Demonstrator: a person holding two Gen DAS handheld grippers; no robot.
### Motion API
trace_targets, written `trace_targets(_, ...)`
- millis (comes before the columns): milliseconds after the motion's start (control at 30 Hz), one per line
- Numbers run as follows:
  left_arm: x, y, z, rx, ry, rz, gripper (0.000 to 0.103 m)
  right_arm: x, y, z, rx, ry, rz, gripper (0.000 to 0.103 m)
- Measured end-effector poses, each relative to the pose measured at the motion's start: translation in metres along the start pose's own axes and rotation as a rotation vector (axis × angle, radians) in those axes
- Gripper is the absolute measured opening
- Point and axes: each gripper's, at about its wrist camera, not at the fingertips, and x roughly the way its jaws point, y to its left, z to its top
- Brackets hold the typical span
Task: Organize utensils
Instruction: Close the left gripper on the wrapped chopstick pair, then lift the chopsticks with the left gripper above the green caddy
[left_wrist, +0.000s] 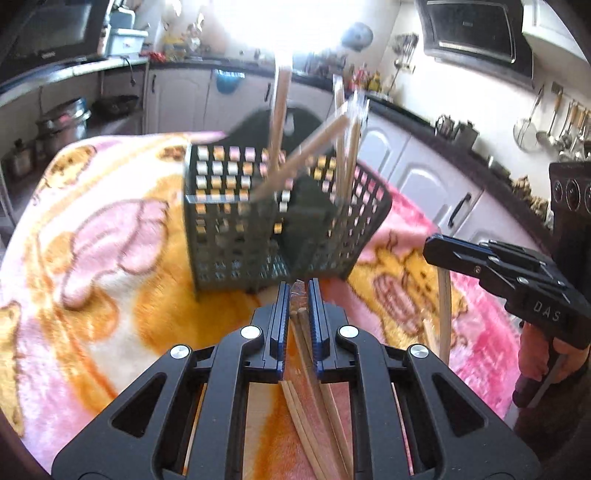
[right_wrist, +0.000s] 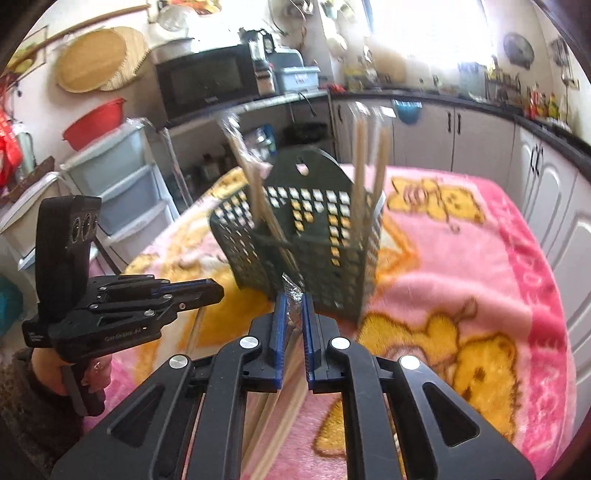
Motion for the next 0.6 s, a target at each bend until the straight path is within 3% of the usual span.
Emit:
trace_targets(233, -0.034, -0.003, 0.016, 0.005, -0.116, 0.021, 0.005, -0.025, 0.023, 0.014, -0.069, -0.096, -0.009, 0.007)
trace_targets(600, -0.067, -0.007, 0.033, 0.005, -0.226, 0.021, 0.004, -0.050, 0.030, 0.032, -0.094, -0.198, -0.028, 0.006)
